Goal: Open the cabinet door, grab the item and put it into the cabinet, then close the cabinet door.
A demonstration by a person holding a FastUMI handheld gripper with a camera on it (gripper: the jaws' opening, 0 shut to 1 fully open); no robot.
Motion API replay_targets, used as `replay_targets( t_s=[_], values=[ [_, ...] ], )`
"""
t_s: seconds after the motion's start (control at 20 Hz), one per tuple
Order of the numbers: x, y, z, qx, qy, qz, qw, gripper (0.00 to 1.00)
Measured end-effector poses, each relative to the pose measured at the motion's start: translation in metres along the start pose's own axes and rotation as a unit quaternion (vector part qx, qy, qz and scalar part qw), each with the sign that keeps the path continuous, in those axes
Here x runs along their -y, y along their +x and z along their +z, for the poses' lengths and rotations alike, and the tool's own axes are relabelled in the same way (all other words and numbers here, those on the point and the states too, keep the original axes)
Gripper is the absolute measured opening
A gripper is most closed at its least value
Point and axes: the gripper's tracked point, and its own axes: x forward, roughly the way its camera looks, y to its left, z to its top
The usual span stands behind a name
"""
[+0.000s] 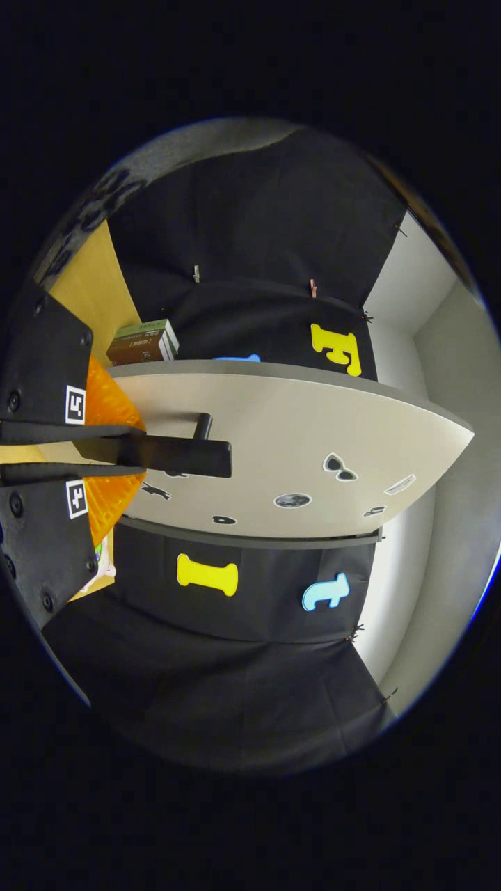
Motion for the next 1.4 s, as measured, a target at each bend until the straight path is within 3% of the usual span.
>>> replay_targets(
  t_s=[0.3,0.7,0.9,1.25,1.4],
  values=[
    [0.023,-0.005,-0.002,0.003,0.005,-0.012,1.000,0.14],
    [0.058,-0.013,-0.001,0.012,-0.012,-0.062,0.998,0.13],
    [0.043,-0.016,0.008,0.036,0.045,-0.038,0.998,0.13],
    [0.027,-0.031,0.023,0.085,0.029,-0.076,0.993,0.08],
    [0.013,-0.029,0.007,0.064,0.024,-0.080,0.994,0.08]
  ],
)
